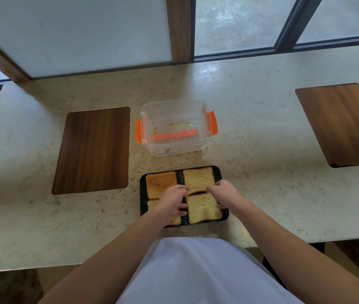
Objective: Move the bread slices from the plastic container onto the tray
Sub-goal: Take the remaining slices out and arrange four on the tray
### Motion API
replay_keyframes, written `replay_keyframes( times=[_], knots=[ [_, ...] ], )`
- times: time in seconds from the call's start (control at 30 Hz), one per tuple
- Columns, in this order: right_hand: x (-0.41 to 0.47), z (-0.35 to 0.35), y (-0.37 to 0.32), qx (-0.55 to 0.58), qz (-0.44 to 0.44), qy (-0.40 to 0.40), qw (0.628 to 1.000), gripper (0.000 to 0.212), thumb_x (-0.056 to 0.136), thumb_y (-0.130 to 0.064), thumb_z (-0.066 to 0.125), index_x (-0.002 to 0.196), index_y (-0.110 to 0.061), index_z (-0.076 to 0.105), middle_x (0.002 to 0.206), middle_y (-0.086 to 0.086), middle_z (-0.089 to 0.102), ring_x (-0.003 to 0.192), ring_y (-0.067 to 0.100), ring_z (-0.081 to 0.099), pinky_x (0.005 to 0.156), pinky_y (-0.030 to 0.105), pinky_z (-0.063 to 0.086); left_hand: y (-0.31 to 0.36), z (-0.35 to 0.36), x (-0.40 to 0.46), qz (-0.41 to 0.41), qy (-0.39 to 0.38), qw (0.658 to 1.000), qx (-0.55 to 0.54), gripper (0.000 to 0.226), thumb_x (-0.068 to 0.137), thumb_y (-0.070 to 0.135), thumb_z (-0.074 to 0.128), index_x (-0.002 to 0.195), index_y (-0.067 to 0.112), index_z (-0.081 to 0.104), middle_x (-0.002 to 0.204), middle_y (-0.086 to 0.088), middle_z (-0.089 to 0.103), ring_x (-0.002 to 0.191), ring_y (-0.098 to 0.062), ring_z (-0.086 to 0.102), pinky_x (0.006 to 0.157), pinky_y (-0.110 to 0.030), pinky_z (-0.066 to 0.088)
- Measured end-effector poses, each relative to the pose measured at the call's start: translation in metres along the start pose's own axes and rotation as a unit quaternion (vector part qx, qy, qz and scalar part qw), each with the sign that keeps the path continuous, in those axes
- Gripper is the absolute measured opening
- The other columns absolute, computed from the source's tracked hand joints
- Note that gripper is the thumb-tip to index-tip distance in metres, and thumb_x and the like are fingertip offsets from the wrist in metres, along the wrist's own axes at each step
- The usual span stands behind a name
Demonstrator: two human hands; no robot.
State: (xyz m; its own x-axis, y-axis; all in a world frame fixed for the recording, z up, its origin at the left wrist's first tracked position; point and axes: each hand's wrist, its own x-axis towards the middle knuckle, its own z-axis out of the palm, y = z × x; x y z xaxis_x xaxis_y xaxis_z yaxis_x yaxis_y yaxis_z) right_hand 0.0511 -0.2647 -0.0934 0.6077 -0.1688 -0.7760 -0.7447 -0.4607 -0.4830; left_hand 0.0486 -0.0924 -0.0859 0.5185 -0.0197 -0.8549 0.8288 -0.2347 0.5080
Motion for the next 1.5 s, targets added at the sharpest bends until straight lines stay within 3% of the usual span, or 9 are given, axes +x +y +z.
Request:
replay_keyframes(
  times=[0.17, 0.3, 0.43, 0.5, 0.63, 0.93, 1.07, 1.33, 1.5],
  knots=[
    [0.002, 0.005, -0.001, 0.008, -0.008, -0.009, 1.0, 0.045, 0.09, -0.03, 0.055, 0.127, -0.004, 0.055, 0.09, 0.01, 0.057, 0.084, 0.02, 0.057, 0.079, 0.04, 0.057, -0.001, -0.006, -0.002, -0.013, 0.005, 1.0, 0.0, 0.032, 0.1, 0.015, 0.045, 0.123, 0.027, 0.063, 0.127, 0.001, 0.052, 0.107, -0.023, 0.062, 0.076, -0.039, 0.064],
    [0.003, 0.004, -0.003, 0.004, -0.002, -0.012, 1.0, 0.046, 0.09, -0.029, 0.057, 0.127, -0.001, 0.055, 0.13, 0.022, 0.06, 0.117, 0.034, 0.059, 0.095, 0.054, 0.053, 0.002, -0.009, -0.004, -0.016, 0.001, 1.0, 0.007, 0.033, 0.098, 0.018, 0.047, 0.125, 0.033, 0.061, 0.124, 0.004, 0.051, 0.099, -0.017, 0.061, 0.067, -0.037, 0.064],
    [0.005, 0.005, -0.005, -0.004, -0.007, -0.009, 1.0, 0.035, 0.09, -0.028, 0.056, 0.115, -0.004, 0.056, 0.119, 0.021, 0.065, 0.118, 0.036, 0.06, 0.096, 0.057, 0.051, 0.005, -0.008, -0.004, -0.011, 0.0, 1.0, 0.008, 0.047, 0.096, 0.021, 0.05, 0.14, 0.036, 0.054, 0.122, 0.005, 0.05, 0.099, -0.017, 0.06, 0.065, -0.038, 0.063],
    [0.007, 0.007, -0.004, -0.008, -0.006, -0.009, 1.0, 0.04, 0.09, -0.029, 0.055, 0.123, -0.007, 0.052, 0.114, 0.016, 0.064, 0.104, 0.03, 0.066, 0.091, 0.051, 0.055, 0.007, -0.007, -0.004, -0.011, -0.001, 1.0, 0.01, 0.049, 0.095, 0.021, 0.05, 0.142, 0.036, 0.052, 0.122, 0.006, 0.049, 0.101, -0.019, 0.061, 0.069, -0.04, 0.064],
    [0.007, 0.008, -0.006, -0.051, -0.002, -0.002, 0.999, 0.065, 0.089, -0.034, 0.052, 0.147, -0.008, 0.038, 0.136, 0.016, 0.05, 0.085, 0.019, 0.059, 0.062, 0.033, 0.055, 0.007, -0.005, -0.002, -0.017, -0.002, 1.0, 0.016, 0.049, 0.097, 0.021, 0.051, 0.145, 0.034, 0.051, 0.126, 0.004, 0.047, 0.114, -0.026, 0.059, 0.087, -0.05, 0.062],
    [0.011, 0.006, 0.003, -0.03, -0.005, -0.015, 0.999, 0.049, 0.088, -0.036, 0.055, 0.131, -0.014, 0.048, 0.098, -0.001, 0.055, 0.08, 0.012, 0.053, 0.079, 0.039, 0.057, 0.005, 0.002, -0.003, -0.018, 0.006, 1.0, 0.022, 0.047, 0.099, 0.024, 0.049, 0.145, 0.034, 0.049, 0.144, -0.002, 0.047, 0.116, -0.032, 0.055, 0.092, -0.054, 0.058],
    [0.011, 0.003, 0.003, -0.032, -0.01, -0.021, 0.999, 0.051, 0.088, -0.036, 0.055, 0.133, -0.015, 0.048, 0.103, 0.0, 0.056, 0.089, 0.015, 0.055, 0.074, 0.037, 0.058, 0.006, 0.005, -0.003, -0.017, 0.006, 1.0, 0.02, 0.047, 0.099, 0.024, 0.049, 0.145, 0.032, 0.05, 0.145, -0.003, 0.048, 0.117, -0.033, 0.055, 0.087, -0.051, 0.06],
    [0.014, -0.005, 0.006, -0.057, -0.018, -0.016, 0.998, 0.026, 0.088, -0.034, 0.054, 0.109, -0.021, 0.048, 0.099, 0.003, 0.061, 0.092, 0.017, 0.059, 0.072, 0.036, 0.058, 0.008, 0.012, -0.001, -0.021, -0.004, 1.0, 0.018, 0.048, 0.099, 0.023, 0.05, 0.146, 0.03, 0.05, 0.132, -0.001, 0.048, 0.118, -0.033, 0.056, 0.086, -0.051, 0.061],
    [0.016, -0.01, 0.006, -0.065, -0.008, -0.013, 0.998, 0.039, 0.088, -0.035, 0.055, 0.123, -0.017, 0.052, 0.099, 0.001, 0.062, 0.089, 0.015, 0.059, 0.064, 0.032, 0.056, 0.01, 0.014, 0.0, -0.02, -0.013, 0.999, 0.025, 0.048, 0.099, 0.024, 0.05, 0.146, 0.029, 0.05, 0.137, -0.003, 0.048, 0.117, -0.033, 0.056, 0.082, -0.048, 0.062]
  ],
)
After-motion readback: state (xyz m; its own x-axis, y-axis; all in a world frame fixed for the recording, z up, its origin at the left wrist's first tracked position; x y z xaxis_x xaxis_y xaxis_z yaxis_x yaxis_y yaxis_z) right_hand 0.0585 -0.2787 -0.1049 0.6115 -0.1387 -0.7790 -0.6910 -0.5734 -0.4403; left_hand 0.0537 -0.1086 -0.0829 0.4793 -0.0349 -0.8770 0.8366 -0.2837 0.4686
